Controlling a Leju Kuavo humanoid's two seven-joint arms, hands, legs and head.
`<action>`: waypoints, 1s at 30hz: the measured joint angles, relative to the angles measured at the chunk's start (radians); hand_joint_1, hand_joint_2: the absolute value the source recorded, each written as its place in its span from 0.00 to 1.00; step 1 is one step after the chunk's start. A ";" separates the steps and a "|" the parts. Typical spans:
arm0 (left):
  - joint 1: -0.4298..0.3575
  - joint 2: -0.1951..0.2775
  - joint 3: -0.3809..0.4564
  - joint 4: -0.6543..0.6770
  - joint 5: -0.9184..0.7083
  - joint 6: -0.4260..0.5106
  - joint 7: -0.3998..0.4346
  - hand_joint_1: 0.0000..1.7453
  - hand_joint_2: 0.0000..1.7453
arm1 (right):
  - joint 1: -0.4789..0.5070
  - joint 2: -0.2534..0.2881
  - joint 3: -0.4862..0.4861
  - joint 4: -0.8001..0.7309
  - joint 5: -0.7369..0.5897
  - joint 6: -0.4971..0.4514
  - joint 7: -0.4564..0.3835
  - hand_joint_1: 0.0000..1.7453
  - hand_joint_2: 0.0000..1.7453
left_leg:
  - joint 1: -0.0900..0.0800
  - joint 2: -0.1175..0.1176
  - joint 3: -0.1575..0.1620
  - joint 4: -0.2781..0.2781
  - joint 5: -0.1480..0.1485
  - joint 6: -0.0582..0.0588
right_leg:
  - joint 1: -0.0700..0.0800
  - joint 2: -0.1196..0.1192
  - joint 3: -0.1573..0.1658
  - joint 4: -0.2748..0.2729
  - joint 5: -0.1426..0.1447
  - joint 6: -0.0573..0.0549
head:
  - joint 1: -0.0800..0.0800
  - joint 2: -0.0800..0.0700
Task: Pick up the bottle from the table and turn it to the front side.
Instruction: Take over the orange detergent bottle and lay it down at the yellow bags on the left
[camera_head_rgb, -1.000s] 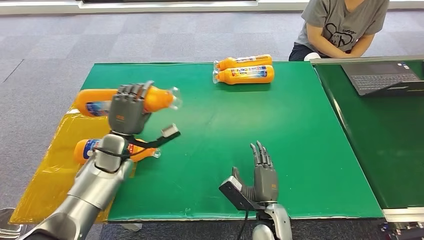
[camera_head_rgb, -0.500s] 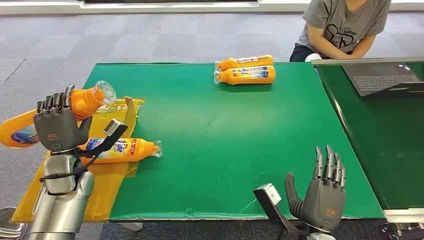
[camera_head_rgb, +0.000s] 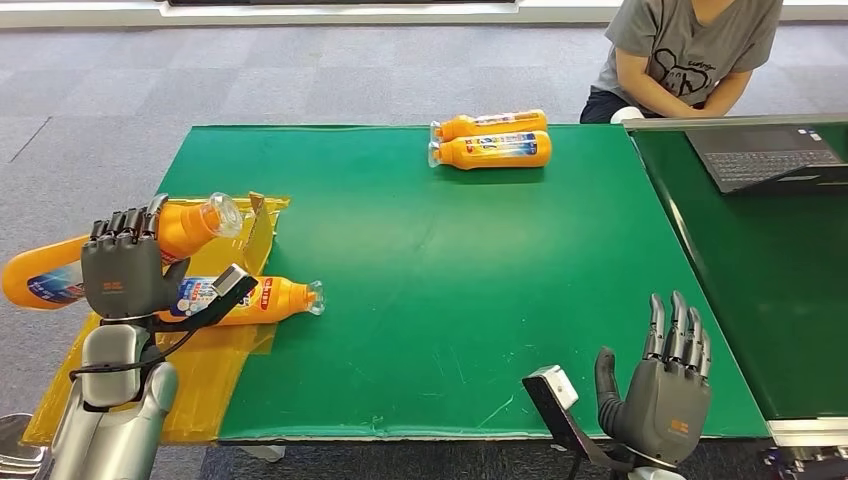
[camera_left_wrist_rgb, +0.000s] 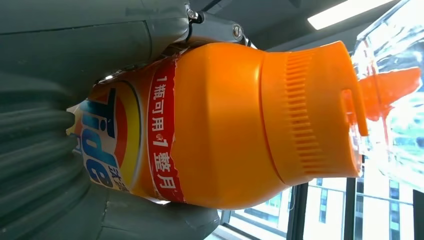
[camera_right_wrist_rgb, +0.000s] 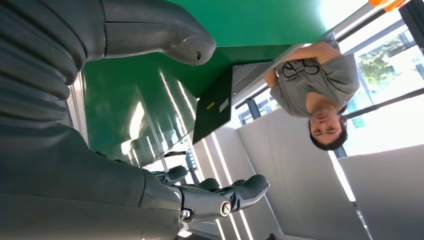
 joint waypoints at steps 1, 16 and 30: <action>0.009 0.001 0.000 -0.005 0.000 -0.014 -0.007 1.00 1.00 | 0.001 0.000 -0.002 0.000 0.000 0.000 -0.001 0.00 1.00 | 0.000 0.000 0.000 0.000 0.000 0.000 | 0.000 0.000 0.000 0.000 0.000 0.000 | 0.000 0.000; 0.308 0.010 -0.071 -0.117 0.056 -0.108 -0.043 1.00 1.00 | 0.013 0.000 -0.043 0.013 -0.049 0.019 -0.064 0.00 1.00 | 0.000 0.002 0.000 0.000 -0.003 0.000 | 0.000 0.000 0.000 0.000 -0.003 0.001 | 0.000 0.000; 0.320 0.058 -0.109 -0.121 0.196 -0.125 -0.149 0.47 1.00 | 0.014 0.001 -0.073 0.029 -0.072 0.016 -0.084 0.00 1.00 | 0.000 0.002 0.001 0.000 -0.003 0.000 | 0.000 0.000 0.001 0.000 -0.002 0.001 | 0.000 0.000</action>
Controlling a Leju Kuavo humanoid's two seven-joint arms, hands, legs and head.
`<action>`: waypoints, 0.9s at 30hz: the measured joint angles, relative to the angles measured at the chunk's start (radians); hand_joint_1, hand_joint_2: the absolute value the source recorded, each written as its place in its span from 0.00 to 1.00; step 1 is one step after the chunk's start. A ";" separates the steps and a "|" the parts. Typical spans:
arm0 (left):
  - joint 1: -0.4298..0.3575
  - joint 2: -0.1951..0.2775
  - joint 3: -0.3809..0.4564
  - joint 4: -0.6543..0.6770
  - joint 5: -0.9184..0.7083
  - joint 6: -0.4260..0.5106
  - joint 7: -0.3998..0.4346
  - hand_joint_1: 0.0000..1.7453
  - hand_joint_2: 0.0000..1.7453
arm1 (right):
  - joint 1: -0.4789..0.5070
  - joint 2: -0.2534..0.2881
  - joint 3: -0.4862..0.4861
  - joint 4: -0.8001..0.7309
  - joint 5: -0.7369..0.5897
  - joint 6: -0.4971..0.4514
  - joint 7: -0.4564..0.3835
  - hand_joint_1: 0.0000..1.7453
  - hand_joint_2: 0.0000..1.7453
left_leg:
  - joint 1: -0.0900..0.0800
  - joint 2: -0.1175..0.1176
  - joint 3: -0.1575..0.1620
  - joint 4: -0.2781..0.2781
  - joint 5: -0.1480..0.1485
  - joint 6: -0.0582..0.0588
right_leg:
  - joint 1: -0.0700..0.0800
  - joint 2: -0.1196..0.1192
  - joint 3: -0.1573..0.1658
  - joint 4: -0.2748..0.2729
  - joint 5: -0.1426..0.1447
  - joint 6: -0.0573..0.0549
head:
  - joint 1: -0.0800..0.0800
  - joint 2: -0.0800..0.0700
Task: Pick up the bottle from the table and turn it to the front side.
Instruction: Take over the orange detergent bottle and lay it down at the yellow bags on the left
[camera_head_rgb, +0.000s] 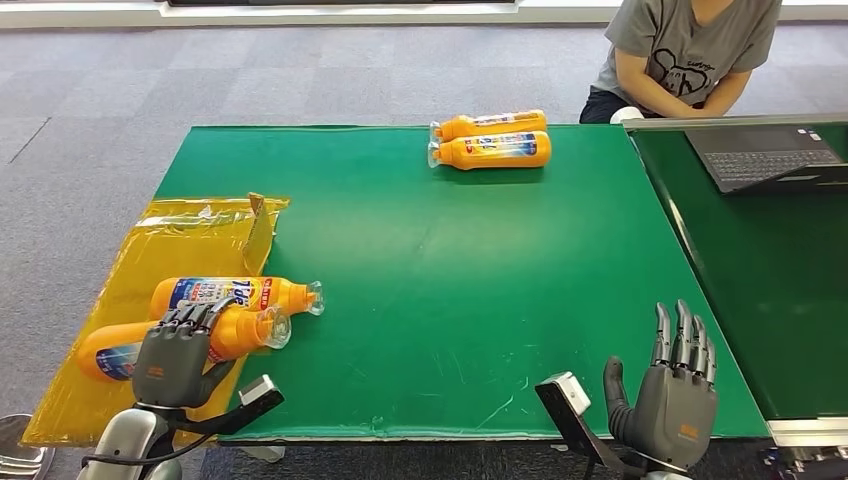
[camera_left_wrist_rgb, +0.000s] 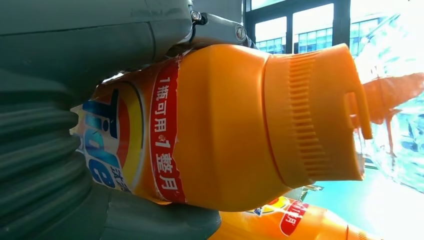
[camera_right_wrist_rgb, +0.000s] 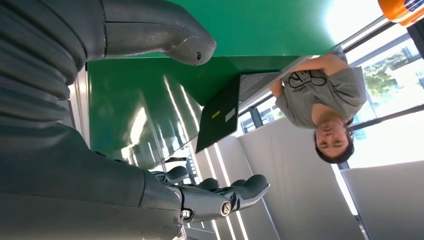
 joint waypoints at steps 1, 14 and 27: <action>-0.001 0.005 -0.001 0.000 0.002 0.001 -0.001 0.22 0.75 | 0.001 0.001 -0.003 0.001 0.001 0.000 -0.002 0.00 1.00 | 0.000 0.000 0.000 0.000 0.000 0.000 | 0.000 0.000 0.000 0.000 0.000 0.000 | 0.000 0.000; -0.039 0.011 -0.006 0.019 0.004 0.029 0.003 0.00 0.00 | 0.016 0.019 -0.024 0.000 0.018 0.006 -0.016 0.00 1.00 | 0.000 0.000 0.001 0.000 0.000 0.000 | 0.000 0.000 0.001 0.000 0.000 0.000 | 0.000 0.000; -0.019 0.009 -0.006 -0.007 0.001 0.035 0.015 0.00 0.00 | 0.016 0.030 -0.025 0.000 0.021 0.016 -0.023 0.00 1.00 | 0.000 0.000 0.001 0.000 0.000 0.000 | 0.000 0.000 0.001 0.000 0.000 0.000 | 0.000 0.000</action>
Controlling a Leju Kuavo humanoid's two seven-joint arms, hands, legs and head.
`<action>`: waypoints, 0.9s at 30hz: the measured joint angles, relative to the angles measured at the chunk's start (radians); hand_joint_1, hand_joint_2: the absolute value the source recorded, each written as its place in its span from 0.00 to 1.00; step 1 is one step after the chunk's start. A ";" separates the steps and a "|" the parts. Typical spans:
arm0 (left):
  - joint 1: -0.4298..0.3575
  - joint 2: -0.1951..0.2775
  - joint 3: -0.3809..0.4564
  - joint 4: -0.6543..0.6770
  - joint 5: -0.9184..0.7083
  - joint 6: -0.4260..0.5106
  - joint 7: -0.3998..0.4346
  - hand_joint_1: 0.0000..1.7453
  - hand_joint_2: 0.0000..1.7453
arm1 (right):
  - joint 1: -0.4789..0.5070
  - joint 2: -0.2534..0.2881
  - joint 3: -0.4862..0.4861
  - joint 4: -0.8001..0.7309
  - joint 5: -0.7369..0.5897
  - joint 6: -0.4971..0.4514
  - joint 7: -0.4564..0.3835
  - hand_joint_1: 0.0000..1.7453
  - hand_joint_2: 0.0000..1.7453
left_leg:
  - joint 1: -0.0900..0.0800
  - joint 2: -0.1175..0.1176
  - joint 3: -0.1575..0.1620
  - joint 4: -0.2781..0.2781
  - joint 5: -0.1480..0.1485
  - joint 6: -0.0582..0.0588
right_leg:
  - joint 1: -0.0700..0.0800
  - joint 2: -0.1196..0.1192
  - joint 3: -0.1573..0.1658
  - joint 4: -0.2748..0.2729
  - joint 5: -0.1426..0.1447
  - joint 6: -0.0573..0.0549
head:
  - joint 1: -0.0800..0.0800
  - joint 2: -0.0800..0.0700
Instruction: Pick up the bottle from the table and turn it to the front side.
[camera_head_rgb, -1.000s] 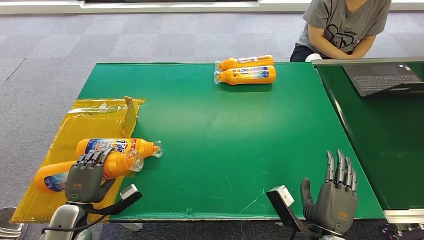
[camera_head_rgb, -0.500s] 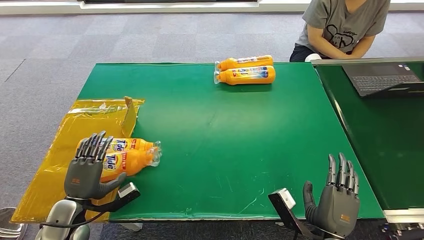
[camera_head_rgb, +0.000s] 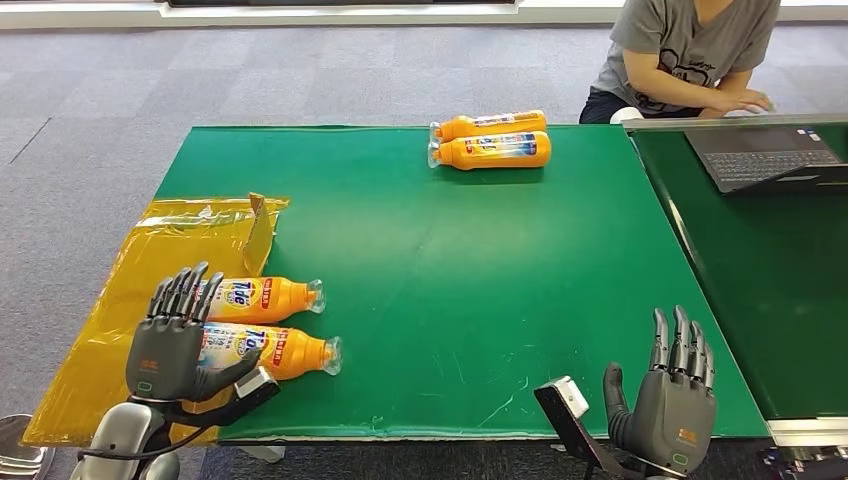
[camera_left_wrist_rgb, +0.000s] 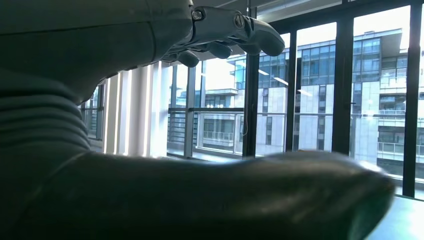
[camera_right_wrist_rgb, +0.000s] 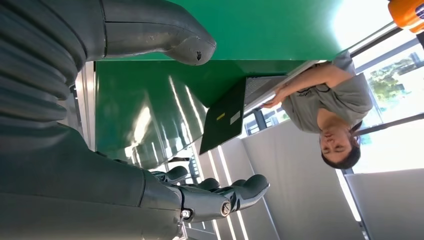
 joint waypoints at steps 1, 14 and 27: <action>0.002 0.000 0.000 -0.002 0.000 0.000 0.000 0.00 0.00 | 0.000 0.000 0.000 0.000 0.000 0.000 0.000 0.00 1.00 | 0.000 0.000 0.000 0.000 0.000 0.000 | 0.000 0.000 0.000 0.000 0.000 0.000 | 0.000 0.000; 0.059 -0.056 0.010 -0.251 0.645 0.201 -0.432 0.00 0.00 | -0.023 0.121 -0.135 -0.143 -0.430 -0.223 -0.517 0.00 1.00 | 0.000 -0.002 0.002 0.000 -0.001 0.001 | 0.000 -0.001 0.004 0.000 -0.002 0.000 | 0.000 0.000; 0.047 -0.090 -0.043 -0.407 0.970 0.203 -0.553 0.00 1.00 | -0.054 0.175 -0.252 -0.331 -0.792 -0.225 -0.666 0.00 1.00 | -0.001 -0.003 0.005 0.001 -0.001 0.001 | -0.001 -0.002 0.006 0.000 -0.002 0.001 | 0.000 0.000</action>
